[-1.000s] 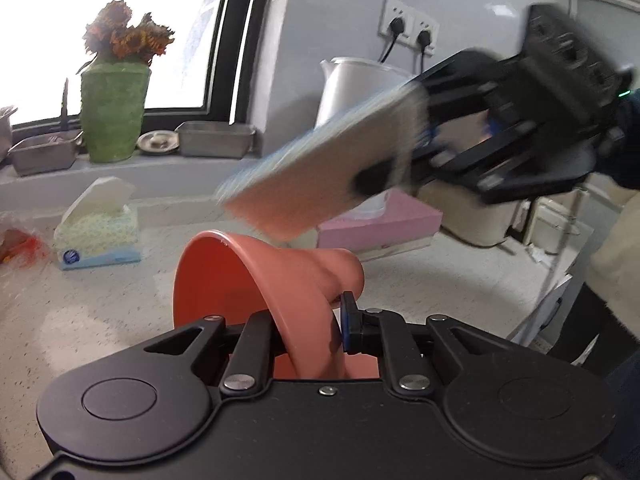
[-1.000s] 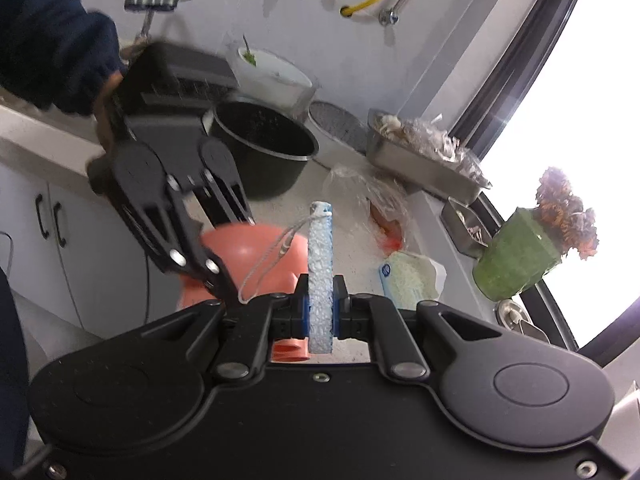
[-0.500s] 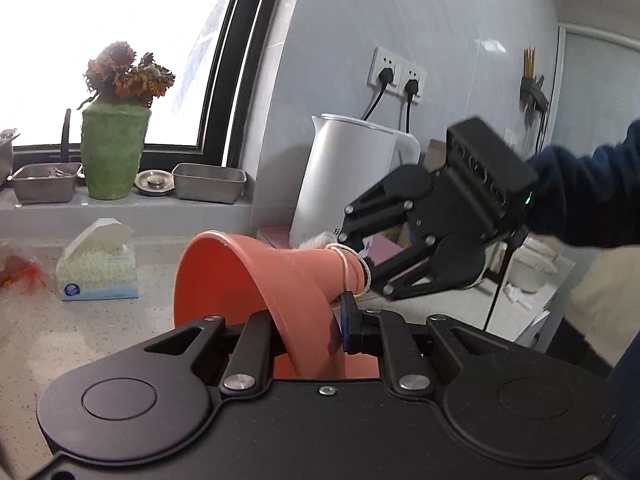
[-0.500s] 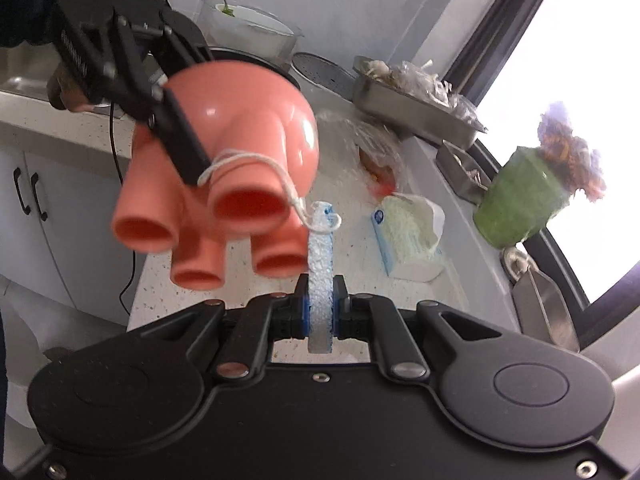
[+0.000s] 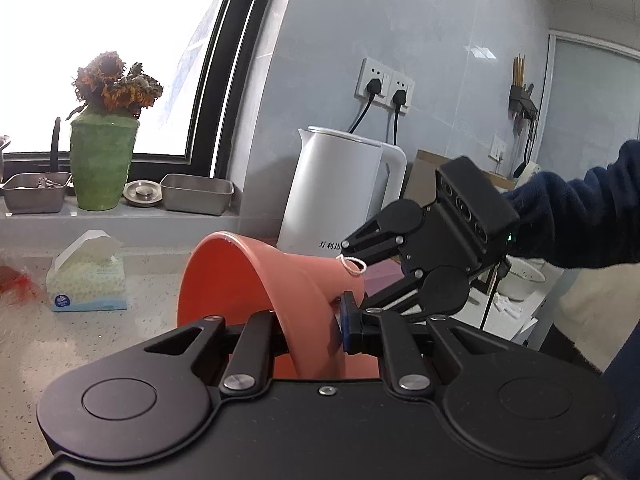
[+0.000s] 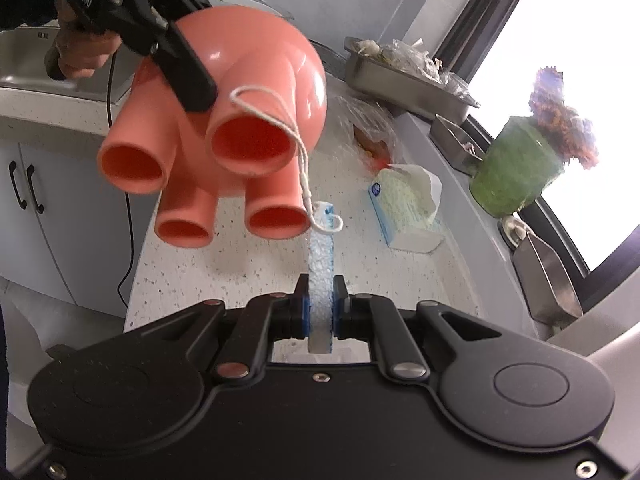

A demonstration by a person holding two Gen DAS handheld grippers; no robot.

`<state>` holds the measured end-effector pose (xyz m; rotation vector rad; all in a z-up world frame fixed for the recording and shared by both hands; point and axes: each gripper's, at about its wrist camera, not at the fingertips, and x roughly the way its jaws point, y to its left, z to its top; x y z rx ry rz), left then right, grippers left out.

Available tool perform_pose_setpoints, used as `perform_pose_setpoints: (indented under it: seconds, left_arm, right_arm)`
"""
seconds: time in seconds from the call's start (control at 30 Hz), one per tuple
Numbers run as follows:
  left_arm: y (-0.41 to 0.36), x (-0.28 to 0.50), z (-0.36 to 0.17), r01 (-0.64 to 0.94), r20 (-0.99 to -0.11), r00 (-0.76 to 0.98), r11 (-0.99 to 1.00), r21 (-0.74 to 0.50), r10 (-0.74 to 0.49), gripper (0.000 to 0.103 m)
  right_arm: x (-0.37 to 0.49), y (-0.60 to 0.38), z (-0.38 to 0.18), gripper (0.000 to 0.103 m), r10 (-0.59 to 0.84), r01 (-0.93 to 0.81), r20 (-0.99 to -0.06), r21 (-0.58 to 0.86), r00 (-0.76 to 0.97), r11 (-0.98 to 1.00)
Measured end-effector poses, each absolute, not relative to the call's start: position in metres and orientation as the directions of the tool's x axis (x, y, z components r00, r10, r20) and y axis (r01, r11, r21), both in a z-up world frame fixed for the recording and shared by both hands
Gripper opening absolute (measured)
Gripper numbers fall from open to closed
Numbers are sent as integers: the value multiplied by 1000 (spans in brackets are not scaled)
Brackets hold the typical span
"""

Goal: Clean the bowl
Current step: 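Scrub the orange bowl's feet with the blue scrub pad in the right tool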

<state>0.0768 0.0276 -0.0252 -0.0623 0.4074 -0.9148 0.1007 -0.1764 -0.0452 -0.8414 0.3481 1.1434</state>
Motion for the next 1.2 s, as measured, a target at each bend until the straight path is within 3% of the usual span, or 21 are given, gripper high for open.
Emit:
perform_pose_setpoints:
  seconds: [0.9,1.2]
  left_arm:
    - [27,88,-16,709,-259,605,657,-257,-753,14]
    - [20,103,-30,672,-304,629,697,-250,-716,13]
  right_arm:
    - [38,-166,-73,11,677,-923,-663,-378,320,66]
    - [13,-163,-70,11,696,-931,-659,-364,284,36]
